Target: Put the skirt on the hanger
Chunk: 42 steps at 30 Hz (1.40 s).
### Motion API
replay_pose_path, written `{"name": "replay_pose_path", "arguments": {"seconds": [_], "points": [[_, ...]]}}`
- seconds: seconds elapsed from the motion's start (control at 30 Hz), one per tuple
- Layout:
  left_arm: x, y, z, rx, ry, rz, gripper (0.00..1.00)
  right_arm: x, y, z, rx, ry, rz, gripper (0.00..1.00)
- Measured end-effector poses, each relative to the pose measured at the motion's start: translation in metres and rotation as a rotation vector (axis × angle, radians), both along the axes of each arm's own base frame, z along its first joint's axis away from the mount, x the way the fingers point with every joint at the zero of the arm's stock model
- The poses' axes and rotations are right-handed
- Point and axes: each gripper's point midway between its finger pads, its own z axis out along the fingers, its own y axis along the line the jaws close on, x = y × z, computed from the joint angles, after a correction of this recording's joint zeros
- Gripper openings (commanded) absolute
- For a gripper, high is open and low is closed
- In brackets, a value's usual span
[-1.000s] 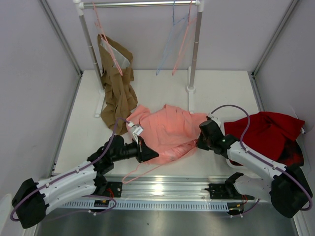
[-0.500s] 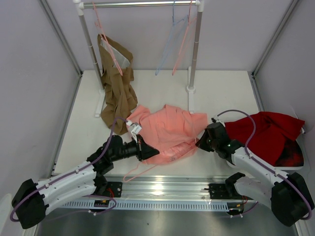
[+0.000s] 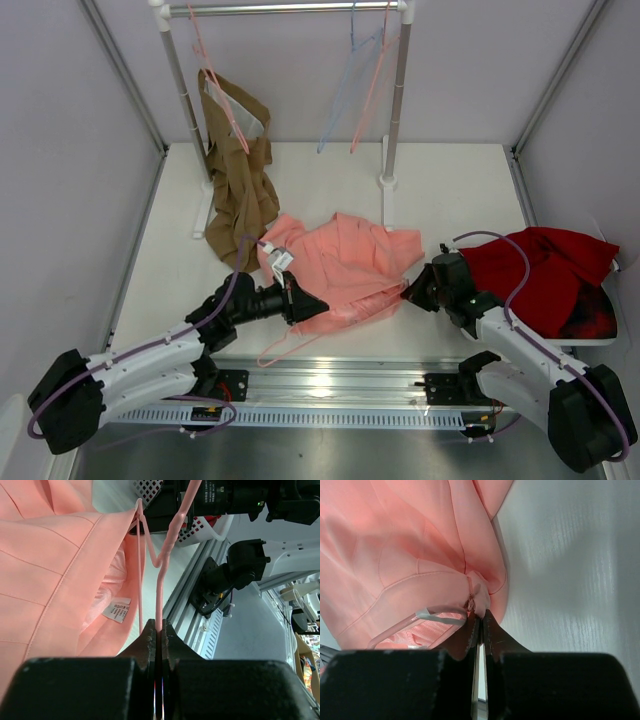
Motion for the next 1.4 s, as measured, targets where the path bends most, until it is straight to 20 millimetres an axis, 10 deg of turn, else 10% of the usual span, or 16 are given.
{"name": "replay_pose_path", "arguments": {"seconds": [1.4], "points": [[0.042, -0.027, -0.056, 0.465, 0.012, 0.18, 0.0, -0.01, -0.008, -0.002, -0.167, 0.031, 0.018, 0.0]]}}
